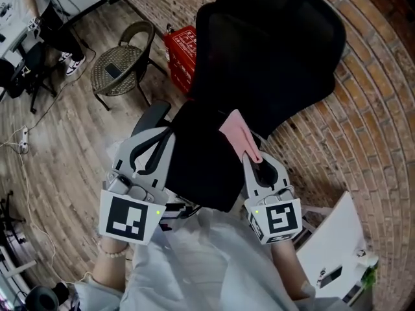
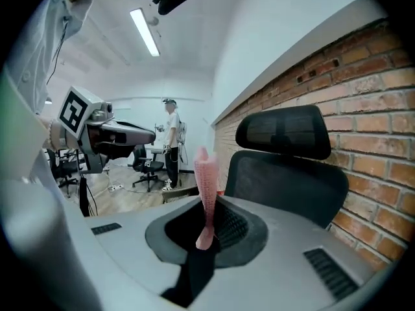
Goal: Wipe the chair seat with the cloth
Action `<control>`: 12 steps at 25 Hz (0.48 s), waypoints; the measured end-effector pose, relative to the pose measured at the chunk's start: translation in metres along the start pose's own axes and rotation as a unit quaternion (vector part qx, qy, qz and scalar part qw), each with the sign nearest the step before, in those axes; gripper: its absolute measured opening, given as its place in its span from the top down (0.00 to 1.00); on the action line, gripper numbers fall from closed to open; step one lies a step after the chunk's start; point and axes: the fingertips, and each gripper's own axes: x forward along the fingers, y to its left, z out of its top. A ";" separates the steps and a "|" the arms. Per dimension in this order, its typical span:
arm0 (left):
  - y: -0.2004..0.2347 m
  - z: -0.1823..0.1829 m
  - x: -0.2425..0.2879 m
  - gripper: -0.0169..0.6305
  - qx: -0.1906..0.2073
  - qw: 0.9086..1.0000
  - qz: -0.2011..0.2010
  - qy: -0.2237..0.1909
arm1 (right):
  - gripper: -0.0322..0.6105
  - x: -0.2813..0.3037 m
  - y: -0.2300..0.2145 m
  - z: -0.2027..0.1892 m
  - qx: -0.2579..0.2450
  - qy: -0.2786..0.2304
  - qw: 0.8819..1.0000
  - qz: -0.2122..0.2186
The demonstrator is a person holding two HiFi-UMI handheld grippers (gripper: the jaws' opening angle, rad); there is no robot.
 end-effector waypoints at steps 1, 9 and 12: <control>0.000 0.001 0.000 0.95 -0.001 1.000 0.002 -0.001 | 0.86 -0.001 -0.001 0.002 -0.001 -0.003 1.000 0.000; 0.003 0.005 -0.003 0.95 0.001 1.000 0.015 -0.007 | 0.86 0.001 -0.001 0.007 -0.007 -0.008 1.000 0.006; 0.002 0.002 -0.001 0.95 0.002 1.000 0.013 -0.004 | 0.86 0.005 0.000 0.008 -0.010 -0.011 1.000 0.009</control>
